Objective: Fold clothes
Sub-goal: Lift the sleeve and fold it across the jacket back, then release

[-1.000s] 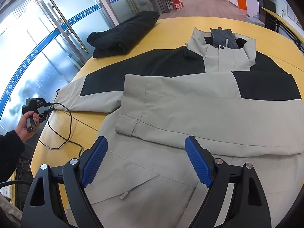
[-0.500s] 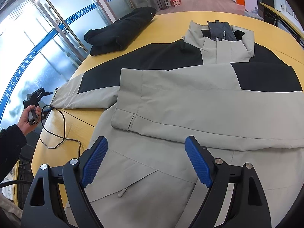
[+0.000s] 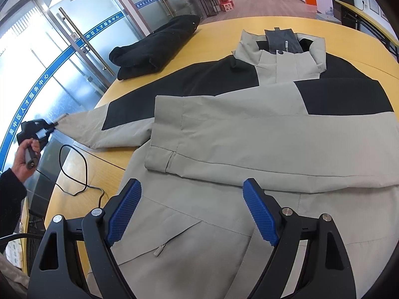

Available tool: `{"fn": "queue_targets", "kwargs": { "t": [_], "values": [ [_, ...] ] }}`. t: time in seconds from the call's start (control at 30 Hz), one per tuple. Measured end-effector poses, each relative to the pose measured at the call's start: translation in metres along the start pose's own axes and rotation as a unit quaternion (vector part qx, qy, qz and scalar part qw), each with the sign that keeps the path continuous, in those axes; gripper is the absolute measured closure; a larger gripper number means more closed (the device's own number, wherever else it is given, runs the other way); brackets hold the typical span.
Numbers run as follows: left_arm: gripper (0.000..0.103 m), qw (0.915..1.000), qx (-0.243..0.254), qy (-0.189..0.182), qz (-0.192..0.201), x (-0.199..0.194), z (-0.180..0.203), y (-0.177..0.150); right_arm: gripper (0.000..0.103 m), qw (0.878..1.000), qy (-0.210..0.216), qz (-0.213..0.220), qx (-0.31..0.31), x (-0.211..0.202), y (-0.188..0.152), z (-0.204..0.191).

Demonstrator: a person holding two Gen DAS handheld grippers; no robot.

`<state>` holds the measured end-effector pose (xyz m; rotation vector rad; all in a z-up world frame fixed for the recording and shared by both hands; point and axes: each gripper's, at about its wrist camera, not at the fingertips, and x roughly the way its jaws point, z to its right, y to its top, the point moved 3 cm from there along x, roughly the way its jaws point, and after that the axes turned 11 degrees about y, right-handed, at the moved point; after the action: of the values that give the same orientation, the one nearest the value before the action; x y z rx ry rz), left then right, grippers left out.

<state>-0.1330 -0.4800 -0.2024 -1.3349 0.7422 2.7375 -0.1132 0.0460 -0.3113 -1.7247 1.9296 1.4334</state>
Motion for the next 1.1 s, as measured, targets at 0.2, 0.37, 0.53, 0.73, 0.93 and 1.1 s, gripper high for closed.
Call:
{"fn": "queue_targets", "kwargs": {
  "t": [0.2,0.37,0.53,0.73,0.93,1.1],
  "values": [
    [0.096,0.9801,0.173,-0.097,-0.010,-0.058,0.168,-0.089,0.018,0.999,0.014,0.047,0.006,-0.028,0.007,0.007],
    [0.096,0.9414,0.272,-0.188,-0.068,-0.076,0.295,-0.218,0.018,0.993,0.025,0.111,0.012,-0.086,0.022,0.020],
    [0.096,0.9066,0.317,-0.226,-0.163,-0.054,0.367,-0.360,0.018,0.983,0.021,0.175,0.041,-0.162,0.030,0.063],
    [0.096,0.8806,0.357,-0.188,-0.248,0.001,0.392,-0.528,0.015,0.974,-0.014,0.206,0.094,-0.232,0.016,0.142],
    [0.095,0.8603,0.404,-0.137,-0.279,0.040,0.355,-0.621,0.010,0.968,-0.009,0.197,0.153,-0.239,0.008,0.206],
    [0.078,0.8521,0.421,-0.128,-0.283,0.034,0.328,-0.630,0.008,0.971,0.020,0.142,0.190,-0.196,0.009,0.239]
  ]
}}
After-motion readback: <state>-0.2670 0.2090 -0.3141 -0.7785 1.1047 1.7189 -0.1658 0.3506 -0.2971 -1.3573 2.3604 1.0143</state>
